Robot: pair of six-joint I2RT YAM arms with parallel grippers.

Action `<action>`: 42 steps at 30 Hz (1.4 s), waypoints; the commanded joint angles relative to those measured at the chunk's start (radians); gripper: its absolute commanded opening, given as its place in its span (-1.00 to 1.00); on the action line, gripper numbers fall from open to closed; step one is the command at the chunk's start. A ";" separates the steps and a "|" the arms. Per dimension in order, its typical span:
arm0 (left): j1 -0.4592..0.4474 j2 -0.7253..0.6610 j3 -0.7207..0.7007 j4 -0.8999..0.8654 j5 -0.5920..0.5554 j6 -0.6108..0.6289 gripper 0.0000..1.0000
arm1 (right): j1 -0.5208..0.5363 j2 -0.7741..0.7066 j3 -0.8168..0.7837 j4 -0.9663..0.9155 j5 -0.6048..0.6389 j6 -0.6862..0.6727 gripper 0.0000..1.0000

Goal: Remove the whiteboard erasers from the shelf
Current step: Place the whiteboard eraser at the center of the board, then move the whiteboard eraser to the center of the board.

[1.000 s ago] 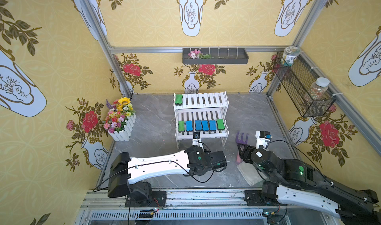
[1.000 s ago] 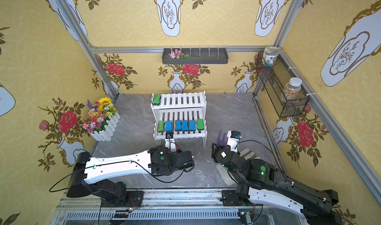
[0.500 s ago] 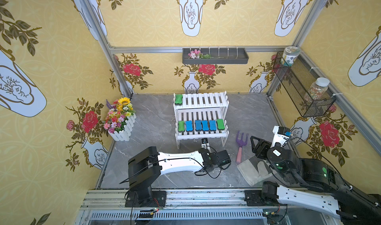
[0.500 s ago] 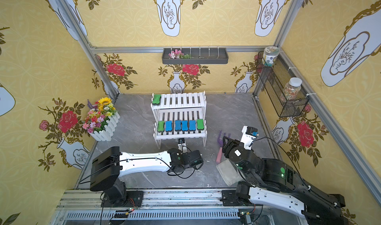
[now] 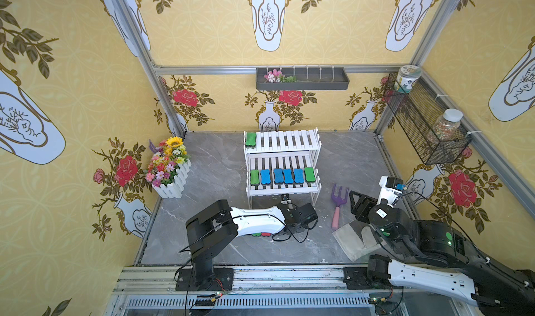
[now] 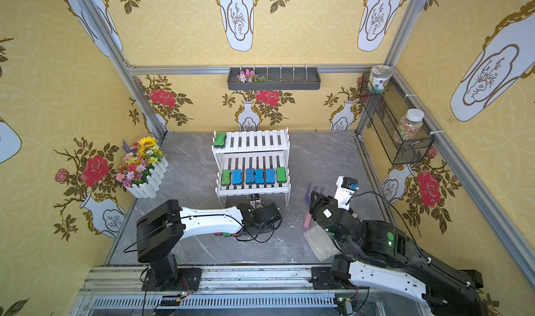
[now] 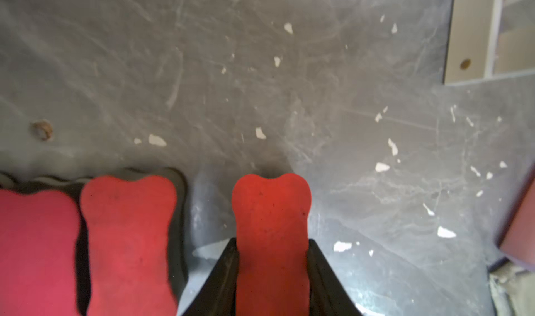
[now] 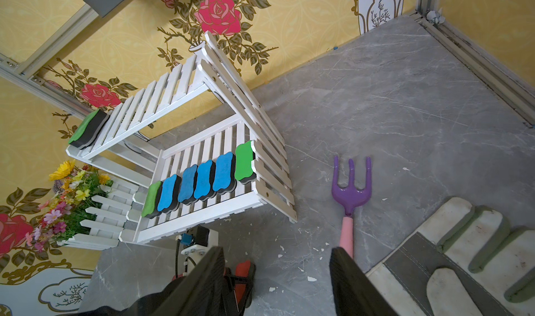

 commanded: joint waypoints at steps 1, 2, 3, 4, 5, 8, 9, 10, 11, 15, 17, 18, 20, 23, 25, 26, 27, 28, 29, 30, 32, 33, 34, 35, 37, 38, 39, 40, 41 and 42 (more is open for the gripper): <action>0.010 -0.008 -0.020 -0.011 0.028 0.007 -0.11 | 0.000 0.008 -0.002 0.000 0.011 0.012 0.25; 0.010 -0.013 -0.022 -0.011 0.024 0.008 -0.04 | 0.001 0.010 -0.001 -0.001 0.008 0.015 0.25; 0.010 -0.018 -0.023 -0.012 0.021 0.009 0.08 | 0.001 0.013 0.000 -0.003 0.006 0.017 0.25; 0.011 -0.021 -0.022 -0.015 0.020 0.012 0.15 | 0.001 0.014 0.001 -0.004 0.004 0.018 0.26; 0.010 -0.024 -0.022 -0.014 0.020 0.015 0.21 | 0.000 0.016 0.003 -0.005 0.001 0.020 0.26; 0.006 -0.026 -0.009 -0.033 0.012 0.020 0.30 | 0.001 0.014 0.003 -0.018 -0.009 0.035 0.29; -0.001 -0.034 -0.001 -0.044 0.001 0.022 0.31 | 0.001 0.012 0.001 -0.025 -0.013 0.044 0.29; -0.012 -0.045 0.012 -0.064 -0.018 0.021 0.33 | 0.001 0.009 -0.005 -0.027 -0.021 0.050 0.29; -0.027 -0.056 0.026 -0.085 -0.041 0.023 0.38 | 0.001 0.004 -0.015 -0.026 -0.033 0.053 0.29; -0.077 -0.109 0.085 -0.164 -0.103 0.021 0.58 | 0.002 0.006 -0.067 -0.005 -0.110 0.072 0.29; -0.097 -0.154 0.097 -0.187 -0.108 0.014 0.66 | 0.001 0.016 -0.106 0.011 -0.158 0.083 0.28; -0.107 -0.190 0.097 -0.195 -0.110 0.006 0.69 | 0.001 0.024 -0.134 0.022 -0.187 0.094 0.29; -0.122 -0.272 0.088 -0.208 -0.114 -0.011 0.72 | 0.002 0.046 -0.204 0.082 -0.258 0.094 0.29; -0.144 -0.411 0.073 -0.246 -0.156 -0.031 0.86 | 0.002 0.131 -0.302 0.264 -0.392 0.056 0.26; -0.146 -0.504 0.064 -0.289 -0.180 -0.055 0.99 | 0.002 0.230 -0.339 0.399 -0.477 0.036 0.25; -0.146 -0.542 0.058 -0.301 -0.186 -0.060 0.99 | 0.000 0.279 -0.349 0.455 -0.501 0.029 0.24; -0.146 -0.585 0.048 -0.312 -0.193 -0.068 0.99 | 0.000 0.336 -0.352 0.506 -0.520 0.018 0.24; -0.146 -0.628 0.039 -0.317 -0.198 -0.069 0.99 | -0.001 0.394 -0.351 0.554 -0.541 0.004 0.24; -0.146 -0.659 0.033 -0.325 -0.203 -0.068 0.99 | -0.001 0.448 -0.347 0.597 -0.556 -0.007 0.22; -0.146 -0.691 0.029 -0.339 -0.212 -0.071 0.99 | -0.003 0.504 -0.344 0.638 -0.572 -0.014 0.20; -0.146 -0.735 0.026 -0.371 -0.232 -0.077 0.99 | -0.009 0.596 -0.341 0.697 -0.592 -0.015 0.18; -0.146 -0.753 0.029 -0.391 -0.244 -0.080 0.99 | -0.015 0.640 -0.341 0.725 -0.597 -0.015 0.15; -0.146 -0.769 0.031 -0.406 -0.251 -0.080 0.99 | -0.019 0.671 -0.343 0.747 -0.598 -0.014 0.12; -0.146 -0.788 0.035 -0.418 -0.258 -0.077 0.99 | -0.027 0.704 -0.345 0.776 -0.607 -0.012 0.09; -0.146 -0.819 0.040 -0.430 -0.262 -0.066 0.99 | -0.044 0.755 -0.348 0.822 -0.620 -0.013 0.05; -0.146 -0.832 0.043 -0.432 -0.263 -0.062 0.99 | -0.049 0.777 -0.344 0.834 -0.618 -0.017 0.02; -0.146 -0.846 0.046 -0.431 -0.262 -0.052 0.99 | -0.051 0.797 -0.335 0.835 -0.609 -0.024 0.00; -0.146 -0.857 0.048 -0.430 -0.262 -0.041 0.99 | -0.051 0.817 -0.323 0.834 -0.603 -0.031 -0.03; -0.146 -0.864 0.051 -0.432 -0.260 -0.032 0.99 | -0.053 0.831 -0.312 0.833 -0.596 -0.039 -0.04; -0.146 -0.868 0.054 -0.434 -0.258 -0.023 0.99 | -0.053 0.844 -0.301 0.827 -0.587 -0.041 -0.04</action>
